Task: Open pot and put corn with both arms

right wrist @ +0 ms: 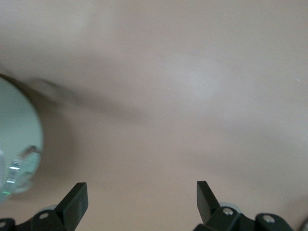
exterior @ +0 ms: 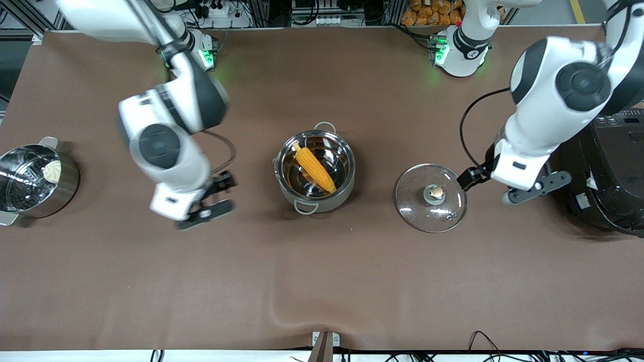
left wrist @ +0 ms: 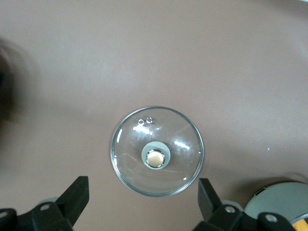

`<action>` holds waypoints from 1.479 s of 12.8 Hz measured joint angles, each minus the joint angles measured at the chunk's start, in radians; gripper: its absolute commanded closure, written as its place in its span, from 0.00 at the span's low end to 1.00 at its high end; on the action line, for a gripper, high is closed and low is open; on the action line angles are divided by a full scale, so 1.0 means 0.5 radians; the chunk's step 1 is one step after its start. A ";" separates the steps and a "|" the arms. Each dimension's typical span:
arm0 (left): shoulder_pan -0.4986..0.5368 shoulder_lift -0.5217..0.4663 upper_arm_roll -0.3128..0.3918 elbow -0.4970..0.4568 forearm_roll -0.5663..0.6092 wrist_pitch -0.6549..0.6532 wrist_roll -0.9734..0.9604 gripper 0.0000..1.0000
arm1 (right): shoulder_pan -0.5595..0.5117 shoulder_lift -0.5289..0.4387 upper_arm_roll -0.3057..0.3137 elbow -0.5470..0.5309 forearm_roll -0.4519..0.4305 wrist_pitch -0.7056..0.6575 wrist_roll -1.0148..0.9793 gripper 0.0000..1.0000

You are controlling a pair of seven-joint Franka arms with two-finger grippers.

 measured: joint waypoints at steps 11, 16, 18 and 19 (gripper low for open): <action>0.221 -0.286 -0.014 0.011 -0.049 -0.211 0.506 0.00 | -0.221 -0.815 -0.452 -0.291 0.326 -0.224 -0.279 0.00; 0.451 -0.287 -0.248 0.043 -0.059 -0.280 0.555 0.00 | -0.214 -1.004 -0.703 -0.304 0.458 -0.408 -0.418 0.00; 0.460 -0.287 -0.249 0.053 -0.059 -0.286 0.613 0.00 | -0.222 -1.039 -0.736 -0.310 0.513 -0.435 -0.384 0.00; 0.461 -0.287 -0.247 0.055 -0.059 -0.288 0.627 0.00 | -0.226 -1.042 -0.750 -0.313 0.530 -0.438 -0.362 0.00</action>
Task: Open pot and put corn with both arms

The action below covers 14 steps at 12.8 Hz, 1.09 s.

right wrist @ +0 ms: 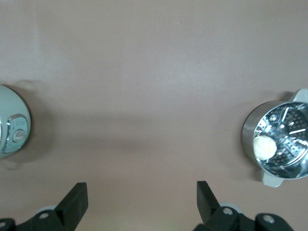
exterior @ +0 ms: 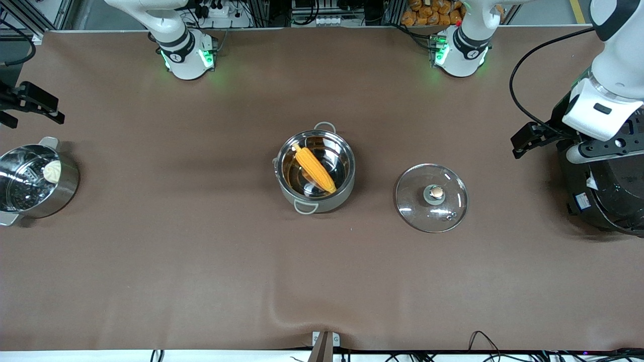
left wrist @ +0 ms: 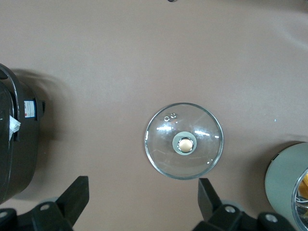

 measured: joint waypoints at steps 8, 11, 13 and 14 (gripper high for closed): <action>-0.024 0.000 0.061 0.068 -0.017 -0.219 0.214 0.00 | -0.031 0.000 -0.055 -0.025 0.060 0.001 0.023 0.00; -0.038 0.000 0.061 0.073 -0.017 -0.264 0.250 0.00 | -0.030 0.000 -0.052 -0.026 0.065 0.003 0.024 0.00; -0.038 0.000 0.062 0.076 -0.017 -0.270 0.257 0.00 | -0.030 0.000 -0.052 -0.027 0.065 0.004 0.024 0.00; -0.037 0.000 0.063 0.084 -0.017 -0.274 0.257 0.00 | -0.030 0.000 -0.052 -0.027 0.066 0.004 0.024 0.00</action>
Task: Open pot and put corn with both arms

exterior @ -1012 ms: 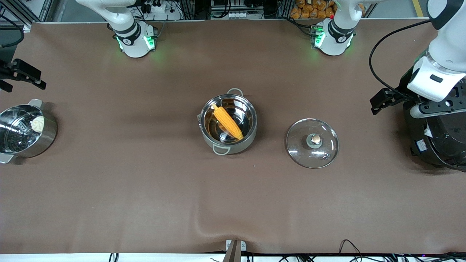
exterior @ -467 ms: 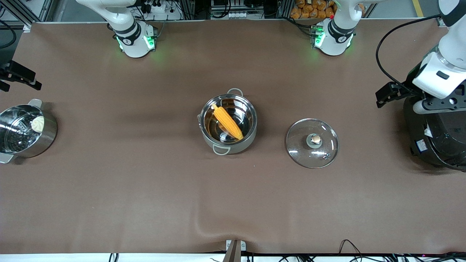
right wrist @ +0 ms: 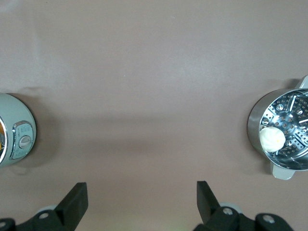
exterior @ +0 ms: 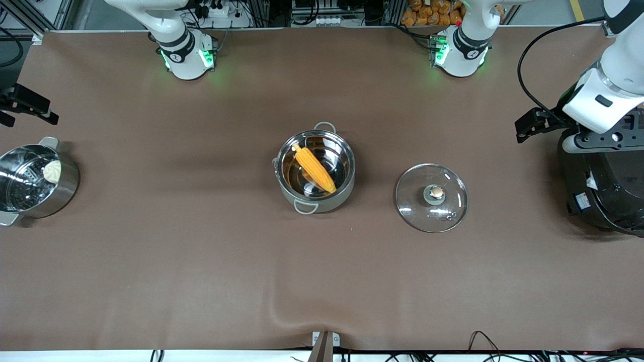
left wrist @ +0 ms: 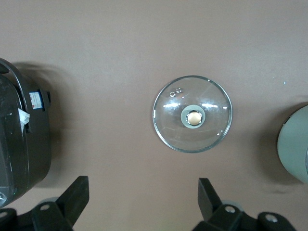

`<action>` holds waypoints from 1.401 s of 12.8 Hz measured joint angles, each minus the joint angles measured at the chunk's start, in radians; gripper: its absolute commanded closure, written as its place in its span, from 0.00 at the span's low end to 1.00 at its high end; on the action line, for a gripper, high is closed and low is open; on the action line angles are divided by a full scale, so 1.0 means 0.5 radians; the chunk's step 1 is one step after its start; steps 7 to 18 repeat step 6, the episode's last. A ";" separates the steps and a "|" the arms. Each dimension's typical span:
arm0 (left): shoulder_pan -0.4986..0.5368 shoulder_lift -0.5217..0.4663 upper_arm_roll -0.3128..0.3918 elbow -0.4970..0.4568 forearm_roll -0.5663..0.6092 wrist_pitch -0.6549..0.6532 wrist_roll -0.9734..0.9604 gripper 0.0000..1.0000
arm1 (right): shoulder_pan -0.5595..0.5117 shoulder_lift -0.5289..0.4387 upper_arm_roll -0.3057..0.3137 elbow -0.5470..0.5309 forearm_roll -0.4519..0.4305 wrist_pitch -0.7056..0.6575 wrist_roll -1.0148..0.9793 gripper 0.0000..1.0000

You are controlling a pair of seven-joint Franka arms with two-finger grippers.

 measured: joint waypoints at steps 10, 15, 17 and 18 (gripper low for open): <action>0.001 0.000 0.014 0.062 0.000 -0.080 0.000 0.00 | 0.000 0.000 0.000 -0.006 0.021 0.000 0.000 0.00; 0.001 0.000 0.014 0.062 0.000 -0.080 0.000 0.00 | 0.000 0.000 0.000 -0.006 0.021 0.000 0.000 0.00; 0.001 0.000 0.014 0.062 0.000 -0.080 0.000 0.00 | 0.000 0.000 0.000 -0.006 0.021 0.000 0.000 0.00; 0.001 0.000 0.014 0.062 0.000 -0.080 0.000 0.00 | 0.000 0.000 0.000 -0.006 0.021 0.000 0.000 0.00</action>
